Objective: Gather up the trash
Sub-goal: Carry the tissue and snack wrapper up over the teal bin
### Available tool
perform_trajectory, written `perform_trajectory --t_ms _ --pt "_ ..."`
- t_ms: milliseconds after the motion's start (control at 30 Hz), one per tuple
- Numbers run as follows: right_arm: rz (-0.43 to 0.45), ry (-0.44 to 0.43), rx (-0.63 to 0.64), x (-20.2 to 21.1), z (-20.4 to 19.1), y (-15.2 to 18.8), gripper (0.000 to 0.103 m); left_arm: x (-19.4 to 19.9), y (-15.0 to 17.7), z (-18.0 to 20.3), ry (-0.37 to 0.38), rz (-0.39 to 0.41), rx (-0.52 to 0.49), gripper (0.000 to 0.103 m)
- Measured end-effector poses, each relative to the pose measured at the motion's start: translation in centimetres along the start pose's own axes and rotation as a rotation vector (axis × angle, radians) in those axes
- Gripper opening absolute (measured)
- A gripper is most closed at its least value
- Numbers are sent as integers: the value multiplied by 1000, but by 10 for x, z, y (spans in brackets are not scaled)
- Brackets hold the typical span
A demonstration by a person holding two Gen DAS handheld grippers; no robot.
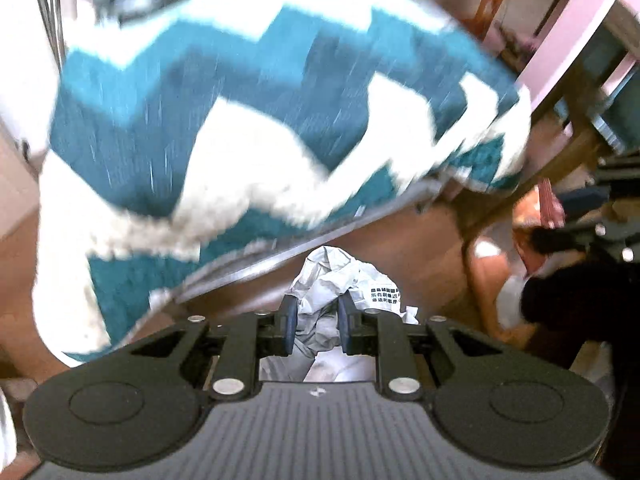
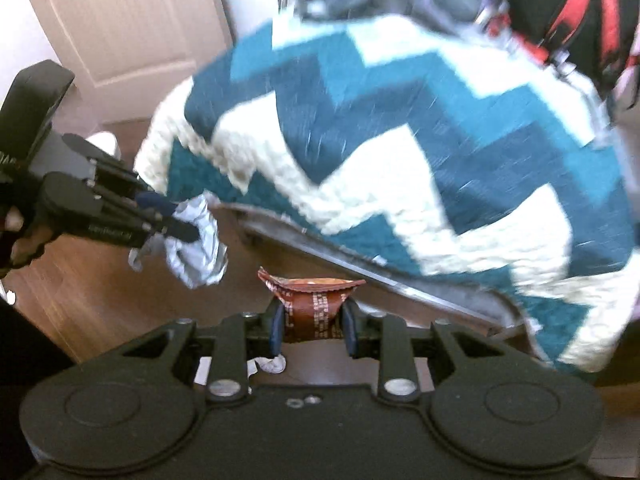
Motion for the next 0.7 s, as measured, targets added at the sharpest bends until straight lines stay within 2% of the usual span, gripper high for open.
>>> perform_trajectory --t_ms 100,300,500,700 --pt "35 19 -38 52 11 -2 28 34 -18 32 -22 64 -28 20" --pt "160 69 -79 153 30 1 28 98 -47 105 -41 184 -76 20" --pt "269 133 -92 244 56 14 28 152 -67 179 -36 274 -113 20" --pt "318 177 -111 321 91 34 28 195 -89 265 -6 352 -197 20"
Point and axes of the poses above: each gripper's, at about its wrist camera, not at the fingertips, and x roughly against the way its jaws point, z to its right, y to its underside, the point moved 5 cm from there along -x, roughly the way its jaws point, and after that the axes turned 7 degrees about y, right-handed, at the moved point
